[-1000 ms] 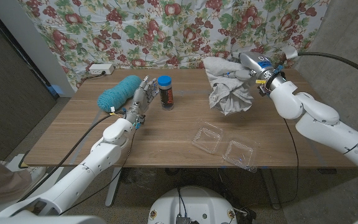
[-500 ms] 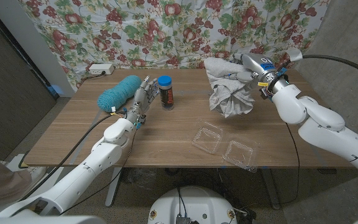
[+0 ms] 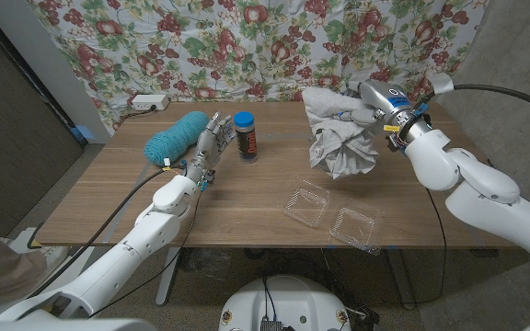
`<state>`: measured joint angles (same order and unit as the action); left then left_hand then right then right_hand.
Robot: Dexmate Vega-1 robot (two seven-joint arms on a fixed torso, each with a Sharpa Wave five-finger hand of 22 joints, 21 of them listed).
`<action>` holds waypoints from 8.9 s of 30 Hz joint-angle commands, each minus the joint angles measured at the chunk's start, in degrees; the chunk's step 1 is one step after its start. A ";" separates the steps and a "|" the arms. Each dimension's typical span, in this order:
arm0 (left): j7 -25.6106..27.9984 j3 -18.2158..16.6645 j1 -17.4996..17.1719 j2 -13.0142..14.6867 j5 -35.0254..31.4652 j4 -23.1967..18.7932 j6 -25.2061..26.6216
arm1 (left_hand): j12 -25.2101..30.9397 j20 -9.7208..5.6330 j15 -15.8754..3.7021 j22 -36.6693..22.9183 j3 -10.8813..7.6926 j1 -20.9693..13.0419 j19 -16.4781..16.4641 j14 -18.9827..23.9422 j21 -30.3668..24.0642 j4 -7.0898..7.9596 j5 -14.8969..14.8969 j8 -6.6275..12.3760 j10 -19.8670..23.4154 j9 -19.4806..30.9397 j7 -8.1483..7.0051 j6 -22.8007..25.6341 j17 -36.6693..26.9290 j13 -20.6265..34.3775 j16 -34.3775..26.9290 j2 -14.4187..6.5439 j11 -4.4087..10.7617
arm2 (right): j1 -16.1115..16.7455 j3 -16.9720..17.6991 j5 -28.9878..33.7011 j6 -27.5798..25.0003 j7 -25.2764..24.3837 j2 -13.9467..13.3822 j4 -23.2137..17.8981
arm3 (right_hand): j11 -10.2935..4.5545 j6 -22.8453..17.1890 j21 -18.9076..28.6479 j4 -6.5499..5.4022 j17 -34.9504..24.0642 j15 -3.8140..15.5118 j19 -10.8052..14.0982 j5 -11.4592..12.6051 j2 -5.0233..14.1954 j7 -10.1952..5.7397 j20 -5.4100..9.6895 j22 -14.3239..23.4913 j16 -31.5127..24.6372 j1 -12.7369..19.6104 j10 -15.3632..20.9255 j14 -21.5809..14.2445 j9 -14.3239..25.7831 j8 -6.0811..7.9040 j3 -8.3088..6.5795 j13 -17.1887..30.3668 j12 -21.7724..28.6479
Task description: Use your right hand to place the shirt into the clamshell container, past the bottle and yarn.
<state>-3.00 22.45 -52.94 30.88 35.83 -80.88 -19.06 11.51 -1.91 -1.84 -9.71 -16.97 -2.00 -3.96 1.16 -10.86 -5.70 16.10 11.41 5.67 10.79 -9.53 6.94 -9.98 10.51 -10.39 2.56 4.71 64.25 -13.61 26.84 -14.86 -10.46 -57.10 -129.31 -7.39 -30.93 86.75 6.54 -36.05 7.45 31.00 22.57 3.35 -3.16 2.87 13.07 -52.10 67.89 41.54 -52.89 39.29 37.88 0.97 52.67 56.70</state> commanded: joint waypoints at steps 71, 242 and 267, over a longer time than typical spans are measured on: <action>-1.10 -0.64 -0.87 0.42 0.55 0.42 -1.43 | 0.04 -2.83 -3.42 -0.34 0.29 -0.42 -0.48 -0.34 -0.24 -0.06 -0.09 -0.08 0.38 0.08 -0.10 0.37 -0.22 0.19 -0.23 0.00 -0.03 | 19.03 10.16 1.30 -7.22 4.20 2.95 -15.51 | -3.61 -3.17 1.88 0.60 -0.76 5.85 -0.15 -0.11 3.54 -0.49 8.49 -1.49 0.23 3.68 6.51 -1.03 -0.24 0.00 -0.64 0.08 -0.16; -0.97 -2.45 -2.90 1.70 1.59 0.03 -2.39 | 0.23 -3.10 -3.83 -0.34 0.45 -0.71 -0.41 -0.33 -0.22 -0.44 -0.11 -0.06 1.42 0.07 0.06 0.54 -0.21 0.23 -0.25 -0.66 0.05 | 5.47 -16.64 1.72 -18.66 9.76 -3.29 -8.11 | -3.26 -4.38 2.52 0.59 1.42 5.79 -1.86 -1.63 4.59 -1.50 8.65 -0.80 -0.51 5.87 6.76 0.49 -1.91 -0.69 -2.01 1.49 -1.64; -1.30 -2.76 -2.79 1.84 2.06 0.69 -2.21 | 0.19 -3.08 -3.76 -0.34 0.50 -0.70 -0.40 -0.43 -0.22 -0.49 -0.14 -0.11 1.42 0.07 -0.02 0.42 -0.21 0.23 -0.22 -0.69 -0.04 | 3.92 -17.90 0.03 -17.68 10.40 -2.73 -6.83 | -3.34 -1.45 1.73 0.55 3.84 5.89 -3.28 -1.75 5.29 -1.82 8.52 -1.31 0.89 6.41 6.58 1.20 -5.28 -5.37 -2.73 -0.70 -2.71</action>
<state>-4.31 19.82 -55.79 32.79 37.68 -80.52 -21.30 11.51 -1.91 -1.64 -9.71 -16.50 -2.29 -3.96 0.96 -10.86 -6.17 16.10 11.41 6.48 10.67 -9.22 7.26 -9.98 10.51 -10.64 2.27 4.71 68.93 -31.24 27.99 -33.19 -0.93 -59.60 -136.77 -6.23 -33.13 89.18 7.02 -32.98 7.35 28.53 20.76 3.03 -4.80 2.68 12.16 -52.06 68.21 44.34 -52.35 34.93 33.86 -0.97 52.79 54.38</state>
